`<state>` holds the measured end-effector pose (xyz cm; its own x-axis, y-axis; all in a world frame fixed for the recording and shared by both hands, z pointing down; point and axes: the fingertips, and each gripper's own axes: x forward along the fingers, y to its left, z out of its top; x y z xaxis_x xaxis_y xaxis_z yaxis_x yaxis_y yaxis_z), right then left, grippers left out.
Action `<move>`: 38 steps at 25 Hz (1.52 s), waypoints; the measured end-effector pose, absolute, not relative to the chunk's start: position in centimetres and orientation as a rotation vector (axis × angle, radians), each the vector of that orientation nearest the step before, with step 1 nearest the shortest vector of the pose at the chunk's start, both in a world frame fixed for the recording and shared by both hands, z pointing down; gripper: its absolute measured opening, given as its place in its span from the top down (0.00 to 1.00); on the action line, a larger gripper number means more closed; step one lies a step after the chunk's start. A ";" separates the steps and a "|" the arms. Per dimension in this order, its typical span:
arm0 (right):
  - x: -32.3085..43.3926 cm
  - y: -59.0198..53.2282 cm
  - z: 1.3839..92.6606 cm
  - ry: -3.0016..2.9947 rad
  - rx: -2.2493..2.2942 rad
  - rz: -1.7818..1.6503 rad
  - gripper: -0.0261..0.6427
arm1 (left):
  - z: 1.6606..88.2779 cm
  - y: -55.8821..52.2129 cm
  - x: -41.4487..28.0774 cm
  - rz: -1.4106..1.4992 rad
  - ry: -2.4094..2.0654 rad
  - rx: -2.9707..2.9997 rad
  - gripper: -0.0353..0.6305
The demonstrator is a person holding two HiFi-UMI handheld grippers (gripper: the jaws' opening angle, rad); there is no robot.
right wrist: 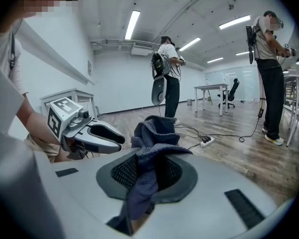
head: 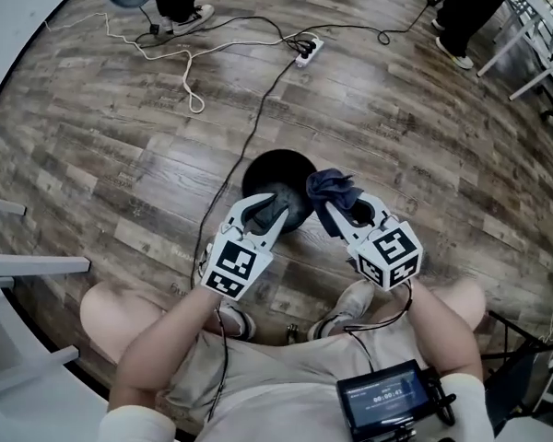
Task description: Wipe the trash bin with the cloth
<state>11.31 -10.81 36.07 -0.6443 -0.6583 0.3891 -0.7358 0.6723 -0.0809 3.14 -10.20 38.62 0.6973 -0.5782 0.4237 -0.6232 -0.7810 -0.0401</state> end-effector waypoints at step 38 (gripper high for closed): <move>13.0 -10.5 37.3 -2.552 1.145 0.529 0.87 | 40.2 -8.6 5.2 0.630 -0.903 2.662 0.77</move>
